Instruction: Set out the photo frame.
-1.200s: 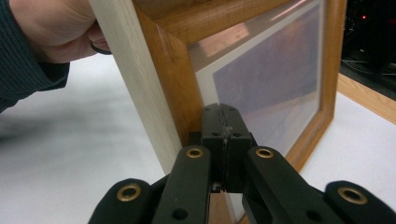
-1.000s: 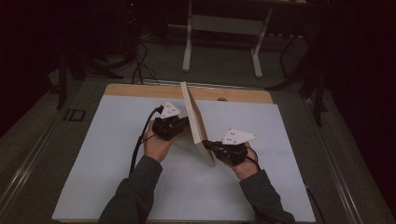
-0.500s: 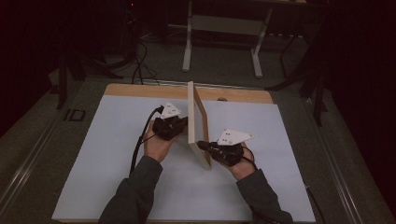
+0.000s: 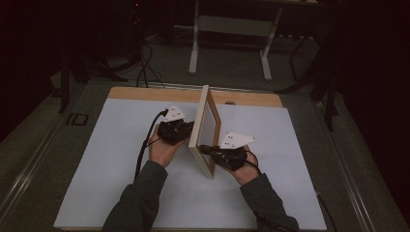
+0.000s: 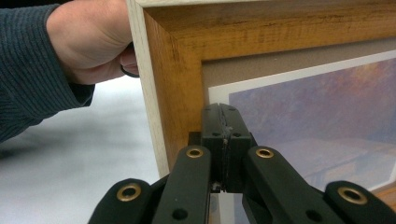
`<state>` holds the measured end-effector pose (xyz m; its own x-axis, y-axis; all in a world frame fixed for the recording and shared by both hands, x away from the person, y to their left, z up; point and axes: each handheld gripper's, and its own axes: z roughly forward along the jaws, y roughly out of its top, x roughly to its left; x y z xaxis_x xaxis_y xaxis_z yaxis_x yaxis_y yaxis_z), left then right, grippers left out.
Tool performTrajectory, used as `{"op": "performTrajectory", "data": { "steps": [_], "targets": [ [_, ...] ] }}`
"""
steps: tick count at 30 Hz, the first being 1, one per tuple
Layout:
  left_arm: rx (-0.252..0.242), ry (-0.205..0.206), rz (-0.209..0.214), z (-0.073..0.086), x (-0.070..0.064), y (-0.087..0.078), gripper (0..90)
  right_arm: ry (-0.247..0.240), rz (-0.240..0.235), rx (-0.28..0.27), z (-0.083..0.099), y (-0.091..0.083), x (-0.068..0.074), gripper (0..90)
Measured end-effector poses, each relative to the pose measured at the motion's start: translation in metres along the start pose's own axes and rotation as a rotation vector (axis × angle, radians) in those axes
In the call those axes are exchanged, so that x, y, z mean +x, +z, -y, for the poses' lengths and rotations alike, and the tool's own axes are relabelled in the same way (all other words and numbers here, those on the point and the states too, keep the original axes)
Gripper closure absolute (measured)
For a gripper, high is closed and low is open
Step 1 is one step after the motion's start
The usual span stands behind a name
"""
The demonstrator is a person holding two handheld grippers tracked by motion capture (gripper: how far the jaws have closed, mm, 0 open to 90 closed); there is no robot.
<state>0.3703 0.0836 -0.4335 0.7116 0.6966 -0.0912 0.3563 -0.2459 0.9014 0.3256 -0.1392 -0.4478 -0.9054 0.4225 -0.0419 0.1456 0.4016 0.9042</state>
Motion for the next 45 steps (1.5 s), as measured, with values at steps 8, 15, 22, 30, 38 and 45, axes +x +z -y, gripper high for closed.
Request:
{"op": "performTrajectory", "data": {
  "steps": [8, 15, 22, 30, 38, 45],
  "targets": [
    [-0.001, -0.002, 0.008, 0.0, 0.002, 0.0, 90.0, 0.002, 0.001, -0.006, -0.002, 0.003, 0.001, 89.8],
    [-0.01, -0.011, 0.033, 0.001, 0.006, 0.002, 90.0, -0.009, 0.003, -0.004, -0.006, 0.007, 0.003, 89.8],
    [-0.016, -0.019, 0.057, 0.001, 0.011, 0.002, 90.0, -0.01, 0.003, -0.007, -0.009, 0.01, 0.004, 89.8],
    [-0.023, -0.035, 0.024, 0.001, 0.013, -0.002, 81.6, -0.009, 0.018, -0.007, -0.008, 0.01, 0.002, 89.4],
    [-0.04, -0.086, -0.002, -0.004, 0.016, -0.018, 74.1, 0.007, 0.06, -0.003, -0.002, 0.002, -0.004, 83.9],
    [-0.038, -0.127, 0.001, -0.006, 0.015, -0.029, 66.3, 0.024, 0.085, 0.006, 0.003, -0.005, -0.011, 79.0]
  ]
}}
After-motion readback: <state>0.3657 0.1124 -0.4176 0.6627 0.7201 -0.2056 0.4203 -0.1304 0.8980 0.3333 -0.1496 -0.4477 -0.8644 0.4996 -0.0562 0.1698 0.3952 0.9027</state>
